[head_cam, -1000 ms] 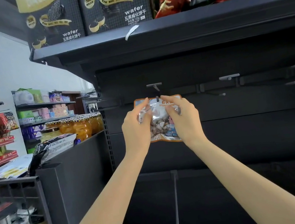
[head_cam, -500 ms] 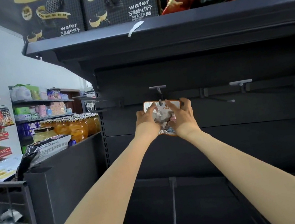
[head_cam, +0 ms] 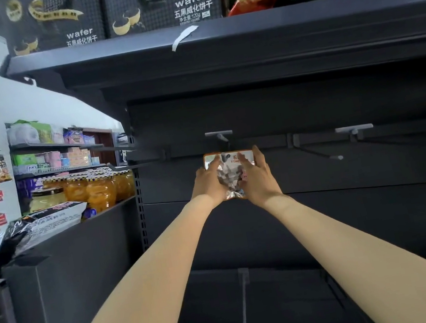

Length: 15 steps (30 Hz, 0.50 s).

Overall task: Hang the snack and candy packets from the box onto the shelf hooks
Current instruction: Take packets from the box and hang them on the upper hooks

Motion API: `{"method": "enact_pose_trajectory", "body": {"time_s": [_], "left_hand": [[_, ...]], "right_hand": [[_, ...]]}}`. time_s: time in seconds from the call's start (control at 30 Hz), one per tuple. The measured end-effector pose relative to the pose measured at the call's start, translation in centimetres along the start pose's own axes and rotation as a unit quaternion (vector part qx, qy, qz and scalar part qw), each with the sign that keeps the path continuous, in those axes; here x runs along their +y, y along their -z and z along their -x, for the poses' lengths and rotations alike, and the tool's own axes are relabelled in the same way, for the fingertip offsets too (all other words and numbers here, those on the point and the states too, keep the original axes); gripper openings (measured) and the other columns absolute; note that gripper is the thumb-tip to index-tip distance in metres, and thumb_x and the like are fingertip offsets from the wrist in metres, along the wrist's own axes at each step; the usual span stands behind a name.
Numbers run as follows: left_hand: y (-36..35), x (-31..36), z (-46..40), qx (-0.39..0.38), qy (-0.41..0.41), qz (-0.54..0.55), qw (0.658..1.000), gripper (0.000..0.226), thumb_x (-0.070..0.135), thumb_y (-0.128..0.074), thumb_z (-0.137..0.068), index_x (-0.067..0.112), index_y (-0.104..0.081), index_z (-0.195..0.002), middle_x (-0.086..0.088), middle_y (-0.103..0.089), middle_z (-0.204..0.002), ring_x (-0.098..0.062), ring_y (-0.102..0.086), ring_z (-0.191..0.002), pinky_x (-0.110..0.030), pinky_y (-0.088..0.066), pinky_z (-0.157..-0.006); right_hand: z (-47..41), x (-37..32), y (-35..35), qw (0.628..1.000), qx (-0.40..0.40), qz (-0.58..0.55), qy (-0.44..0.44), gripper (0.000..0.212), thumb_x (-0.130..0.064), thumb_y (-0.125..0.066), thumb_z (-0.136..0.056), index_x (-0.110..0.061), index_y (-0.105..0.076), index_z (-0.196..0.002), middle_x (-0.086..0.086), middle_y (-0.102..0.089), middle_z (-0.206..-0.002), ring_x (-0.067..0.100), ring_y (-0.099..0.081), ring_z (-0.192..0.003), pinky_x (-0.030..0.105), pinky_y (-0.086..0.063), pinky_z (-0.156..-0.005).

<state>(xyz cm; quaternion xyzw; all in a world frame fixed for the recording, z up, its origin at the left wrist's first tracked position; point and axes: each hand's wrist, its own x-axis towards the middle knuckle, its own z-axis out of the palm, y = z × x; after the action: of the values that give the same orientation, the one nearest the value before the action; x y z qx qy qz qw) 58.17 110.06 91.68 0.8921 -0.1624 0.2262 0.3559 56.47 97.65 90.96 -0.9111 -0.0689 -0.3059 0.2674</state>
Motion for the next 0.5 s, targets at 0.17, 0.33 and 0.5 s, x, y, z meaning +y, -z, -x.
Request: {"method": "enact_pose_trajectory", "body": {"time_s": [0.17, 0.33, 0.5], "left_hand": [[0.1, 0.1, 0.5, 0.033, 0.006, -0.03, 0.999, 0.056, 0.013, -0.049, -0.094, 0.028, -0.032, -0.145, -0.012, -0.019, -0.152, -0.031, -0.037, -0.132, -0.03, -0.04, -0.097], [0.9, 0.7, 3.0, 0.087, -0.003, -0.031, 0.996, 0.045, 0.006, -0.051, -0.089, 0.02, -0.051, -0.131, -0.011, -0.051, -0.128, -0.029, -0.053, -0.113, -0.041, -0.05, -0.089], [2.7, -0.1, 9.7, 0.162, -0.04, -0.033, 0.985, 0.023, 0.009, -0.054, -0.09, 0.016, -0.064, -0.109, -0.002, -0.068, -0.101, -0.018, -0.063, -0.09, -0.038, -0.054, -0.08]], "right_hand": [[1.1, -0.4, 0.1, 0.999, 0.049, 0.007, 0.011, 0.063, 0.0, -0.049, -0.092, -0.019, -0.027, -0.149, 0.0, 0.005, -0.159, 0.022, -0.009, -0.146, 0.041, -0.035, -0.11], [3.3, -1.5, 0.7, 0.994, 0.075, -0.071, 0.019, 0.04, 0.0, -0.05, -0.09, -0.007, -0.048, -0.13, 0.008, -0.036, -0.138, 0.025, -0.036, -0.126, 0.031, -0.043, -0.092], [7.8, -3.6, -0.1, 0.98, 0.02, -0.189, 0.066, 0.02, -0.006, -0.048, -0.093, -0.008, -0.059, -0.109, 0.006, -0.061, -0.107, 0.019, -0.057, -0.096, 0.029, -0.046, -0.078]]}}
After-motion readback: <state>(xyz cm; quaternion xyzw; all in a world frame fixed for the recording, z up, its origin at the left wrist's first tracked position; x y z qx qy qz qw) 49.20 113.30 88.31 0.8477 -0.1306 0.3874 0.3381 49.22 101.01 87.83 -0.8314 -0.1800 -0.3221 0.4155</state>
